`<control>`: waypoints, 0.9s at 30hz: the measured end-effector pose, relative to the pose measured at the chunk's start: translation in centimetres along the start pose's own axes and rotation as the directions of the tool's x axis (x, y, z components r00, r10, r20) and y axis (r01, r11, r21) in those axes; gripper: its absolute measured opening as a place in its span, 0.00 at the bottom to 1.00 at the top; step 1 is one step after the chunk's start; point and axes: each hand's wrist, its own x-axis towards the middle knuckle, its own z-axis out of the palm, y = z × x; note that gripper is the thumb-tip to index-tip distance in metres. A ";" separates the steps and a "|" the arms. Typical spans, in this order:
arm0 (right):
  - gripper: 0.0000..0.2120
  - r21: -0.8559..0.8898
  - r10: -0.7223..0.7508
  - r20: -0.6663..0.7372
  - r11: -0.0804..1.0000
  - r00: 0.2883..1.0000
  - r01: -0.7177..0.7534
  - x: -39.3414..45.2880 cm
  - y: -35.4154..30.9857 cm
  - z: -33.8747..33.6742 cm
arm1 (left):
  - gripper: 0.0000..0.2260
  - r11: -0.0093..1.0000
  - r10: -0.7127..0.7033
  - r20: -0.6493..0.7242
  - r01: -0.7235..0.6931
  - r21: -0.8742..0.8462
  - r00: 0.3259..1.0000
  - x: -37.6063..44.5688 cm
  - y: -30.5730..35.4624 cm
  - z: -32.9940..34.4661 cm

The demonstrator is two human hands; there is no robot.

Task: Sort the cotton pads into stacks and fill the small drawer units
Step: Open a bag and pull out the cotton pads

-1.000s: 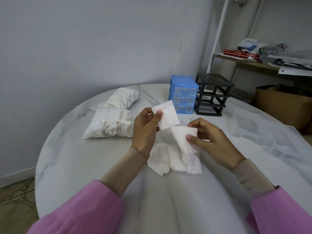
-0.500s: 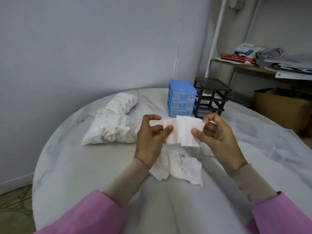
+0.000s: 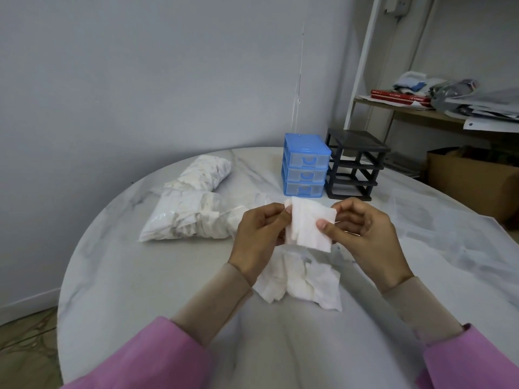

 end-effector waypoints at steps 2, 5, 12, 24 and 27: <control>0.09 -0.033 -0.015 -0.008 0.999 1.000 0.015 -0.1 -0.1 0.1 | 0.09 1.000 -0.012 -0.001 0.012 -0.001 1.000 -0.1 0.2 0.1; 0.09 -0.056 -0.032 -0.014 0.998 0.999 0.031 -0.1 -0.1 0.1 | 0.12 0.999 -0.039 -0.003 0.039 -0.030 0.999 -0.3 0.5 0.2; 0.11 -0.075 -0.048 -0.010 0.996 0.999 0.047 -0.1 0.1 0.1 | 0.07 1.000 -0.005 0.070 0.005 0.001 0.998 -0.7 0.8 0.3; 0.07 -0.187 -0.136 -0.049 0.974 0.989 0.125 0.0 0.0 -0.1 | 0.08 0.997 0.081 0.016 -0.081 0.014 0.997 -0.1 0.1 0.2; 0.07 -0.197 -0.132 -0.045 0.973 0.990 0.121 0.0 0.1 -0.1 | 0.05 0.995 0.095 0.067 -0.095 -0.007 0.993 -0.3 0.3 0.2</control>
